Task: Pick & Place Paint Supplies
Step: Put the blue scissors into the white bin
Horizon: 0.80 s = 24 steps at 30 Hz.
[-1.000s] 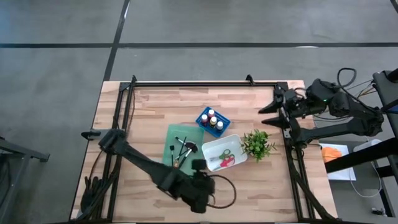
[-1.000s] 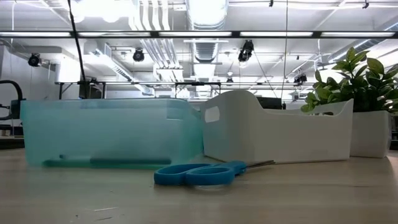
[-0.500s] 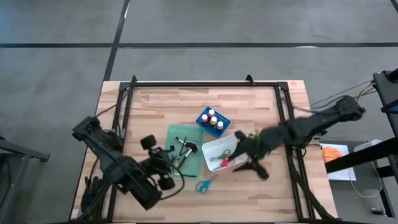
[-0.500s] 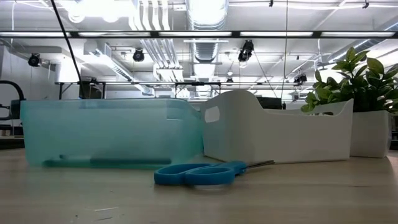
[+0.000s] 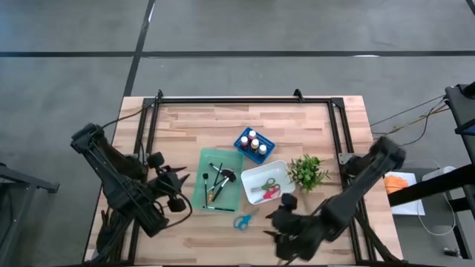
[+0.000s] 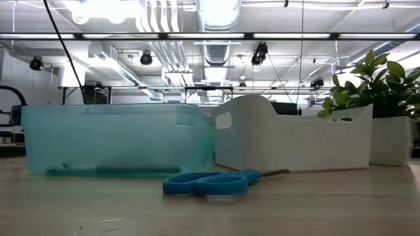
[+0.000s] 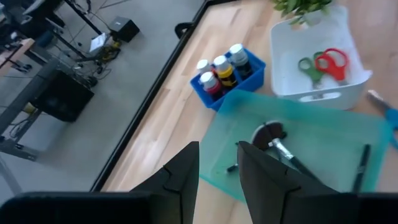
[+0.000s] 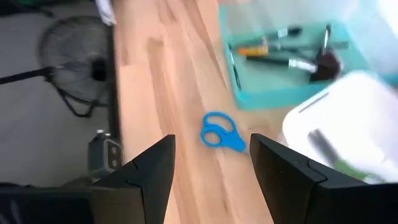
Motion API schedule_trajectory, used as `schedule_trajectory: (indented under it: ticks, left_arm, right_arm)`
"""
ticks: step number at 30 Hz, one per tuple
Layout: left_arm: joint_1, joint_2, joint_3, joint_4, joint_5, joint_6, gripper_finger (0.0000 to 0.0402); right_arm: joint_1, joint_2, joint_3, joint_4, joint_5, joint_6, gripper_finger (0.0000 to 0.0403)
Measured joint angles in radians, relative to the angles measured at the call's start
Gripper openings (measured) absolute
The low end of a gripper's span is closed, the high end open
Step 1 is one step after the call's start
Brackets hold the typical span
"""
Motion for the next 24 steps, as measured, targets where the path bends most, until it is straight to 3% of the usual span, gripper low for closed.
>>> schedule_trajectory:
  ticks: [7, 14, 24]
  left_arm:
    - [-0.005, -0.104, -0.174, 0.096, -0.011, -0.005, 0.0117]
    - [-0.014, -0.120, -0.205, 0.135, -0.029, 0.005, 0.0117]
    - [-0.020, -0.121, -0.234, 0.172, -0.035, 0.005, 0.0117]
  right_arm:
    - [-0.008, 0.289, 0.215, -0.032, -0.004, 0.079, 0.0205]
    - [-0.043, 0.488, 0.386, -0.030, -0.080, 0.108, 0.0205]
    - [-0.095, 0.610, 0.394, -0.010, -0.152, 0.157, 0.0205]
